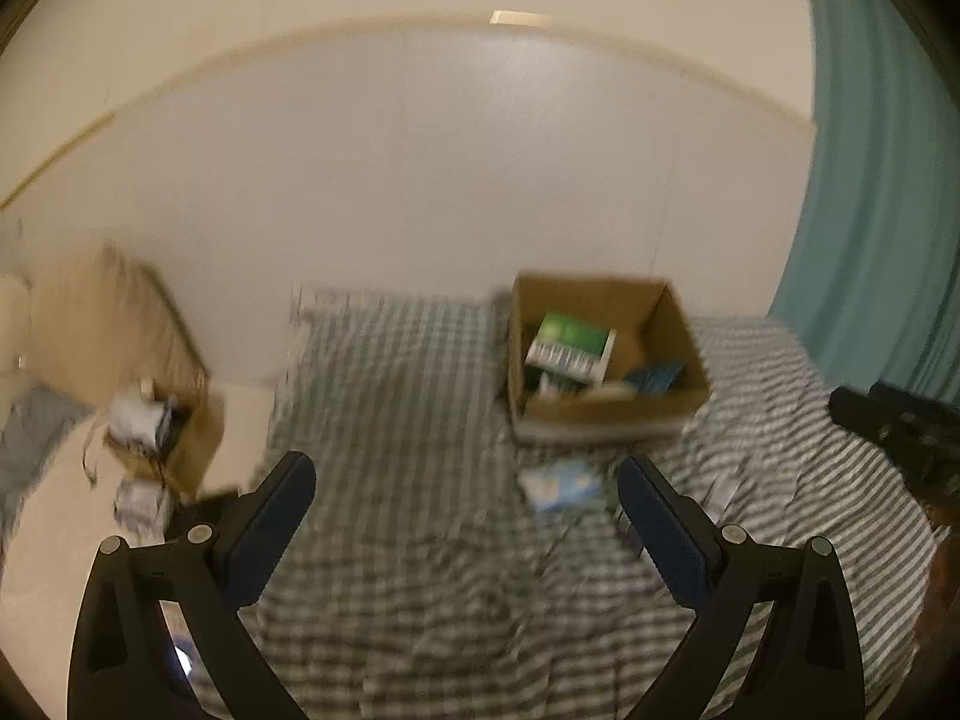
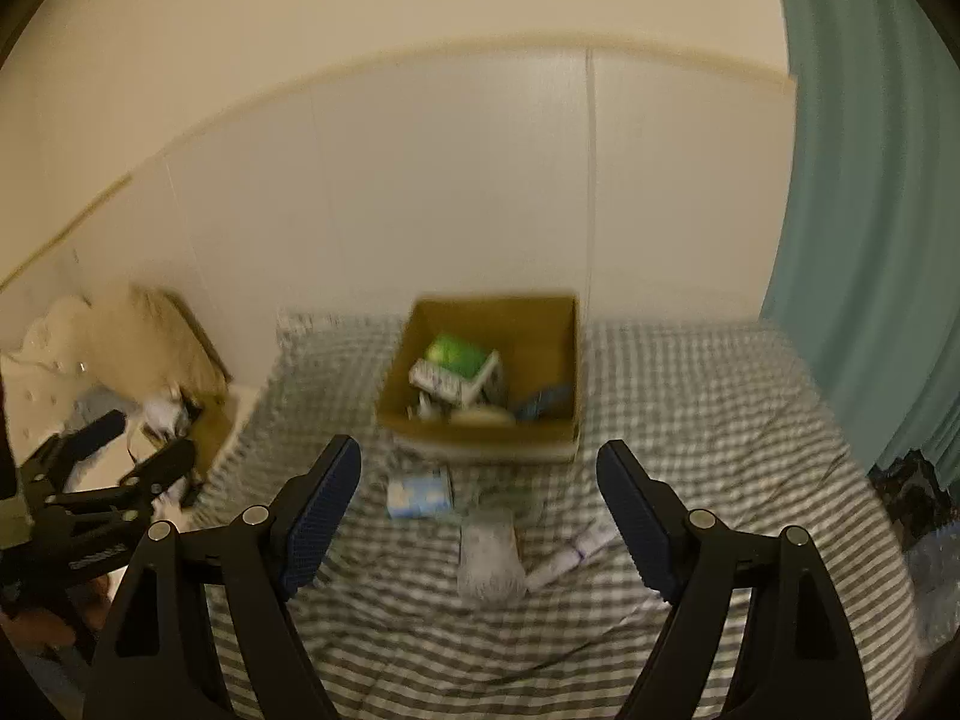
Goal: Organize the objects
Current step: 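Move the right gripper down to the clear cup of floss picks, then grasp the floss cup with the right gripper while the left gripper grasps the tissue pack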
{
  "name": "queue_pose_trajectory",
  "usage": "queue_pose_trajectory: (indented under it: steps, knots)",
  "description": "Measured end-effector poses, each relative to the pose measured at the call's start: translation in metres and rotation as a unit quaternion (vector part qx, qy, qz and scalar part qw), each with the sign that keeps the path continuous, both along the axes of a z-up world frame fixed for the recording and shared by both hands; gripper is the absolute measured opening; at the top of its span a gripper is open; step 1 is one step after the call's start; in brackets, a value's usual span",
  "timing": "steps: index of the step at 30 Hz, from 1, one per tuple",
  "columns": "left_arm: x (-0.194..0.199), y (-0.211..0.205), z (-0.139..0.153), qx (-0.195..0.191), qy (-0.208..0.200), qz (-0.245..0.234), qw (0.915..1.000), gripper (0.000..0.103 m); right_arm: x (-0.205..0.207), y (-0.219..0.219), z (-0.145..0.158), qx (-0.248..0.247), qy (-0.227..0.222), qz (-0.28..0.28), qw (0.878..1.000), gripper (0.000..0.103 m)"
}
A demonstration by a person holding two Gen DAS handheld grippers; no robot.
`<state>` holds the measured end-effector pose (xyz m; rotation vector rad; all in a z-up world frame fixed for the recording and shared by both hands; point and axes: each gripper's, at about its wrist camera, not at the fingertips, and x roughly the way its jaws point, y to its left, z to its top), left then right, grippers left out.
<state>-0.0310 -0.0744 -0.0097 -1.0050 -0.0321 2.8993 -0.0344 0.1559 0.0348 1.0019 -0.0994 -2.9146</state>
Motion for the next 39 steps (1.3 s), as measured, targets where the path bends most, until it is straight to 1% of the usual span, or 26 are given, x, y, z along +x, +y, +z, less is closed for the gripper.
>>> queue_pose_trajectory:
  steps: [3,4,5,8,10,11,13,16,20,24,29,31,33,34,36,39]
  knots:
    - [-0.001,0.005,-0.026,-0.001,-0.022,-0.004,0.9998,0.103,-0.018,-0.001,-0.047,-0.002,-0.037,-0.004,0.999,0.081]
    - [-0.001,0.009,-0.033,-0.009,-0.027,-0.007,0.9996,0.103,-0.023,-0.002,-0.06,-0.003,-0.05,-0.006,0.999,0.081]
    - [-0.004,0.015,-0.043,-0.024,-0.032,-0.011,0.9991,0.103,-0.03,-0.003,-0.079,-0.003,-0.071,-0.008,0.997,0.081]
    - [-0.016,0.027,-0.06,-0.057,-0.04,-0.011,0.9975,0.103,-0.041,-0.006,-0.108,-0.001,-0.102,-0.009,0.995,0.081]
    - [-0.024,0.029,-0.069,-0.059,-0.052,-0.005,0.9969,0.103,-0.049,-0.008,-0.124,0.002,-0.119,-0.009,0.993,0.081]
    - [-0.032,0.029,-0.075,-0.052,-0.061,-0.002,0.9968,0.103,-0.055,-0.01,-0.134,0.004,-0.128,-0.006,0.992,0.081]
    - [-0.04,0.026,-0.082,-0.05,-0.063,0.007,0.9967,0.103,-0.066,-0.012,-0.145,0.01,-0.14,0.003,0.99,0.081]
    - [-0.051,0.022,-0.097,-0.057,-0.075,0.024,0.9953,0.103,-0.08,-0.012,-0.156,0.021,-0.144,0.005,0.989,0.081]
    - [-0.061,0.022,-0.115,-0.058,-0.087,0.03,0.9941,0.103,-0.095,-0.007,-0.172,0.01,-0.156,0.005,0.988,0.081]
    - [-0.07,0.027,-0.127,-0.066,-0.094,0.035,0.9928,0.103,-0.107,-0.005,-0.196,0.01,-0.179,0.006,0.984,0.081]
    - [-0.081,0.031,-0.132,-0.076,-0.093,0.042,0.9919,0.103,-0.116,-0.007,-0.218,0.008,-0.203,0.019,0.979,0.08]
    - [-0.084,0.032,-0.134,-0.071,-0.098,0.045,0.9916,0.103,-0.117,-0.007,-0.224,0.007,-0.21,0.021,0.977,0.076]
    - [-0.085,0.033,-0.134,-0.071,-0.098,0.043,0.9917,0.103,-0.119,-0.007,-0.231,0.011,-0.218,0.015,0.976,0.066]
    - [-0.085,0.034,-0.134,-0.077,-0.097,0.043,0.9914,0.103,-0.12,-0.006,-0.233,0.013,-0.222,0.013,0.975,0.064]
    - [-0.085,0.036,-0.136,-0.088,-0.097,0.042,0.9905,0.103,-0.12,-0.006,-0.237,0.011,-0.223,0.013,0.975,0.064]
    - [-0.085,0.038,-0.136,-0.087,-0.1,0.044,0.9902,0.103,-0.12,-0.006,-0.238,0.011,-0.224,0.015,0.974,0.063]
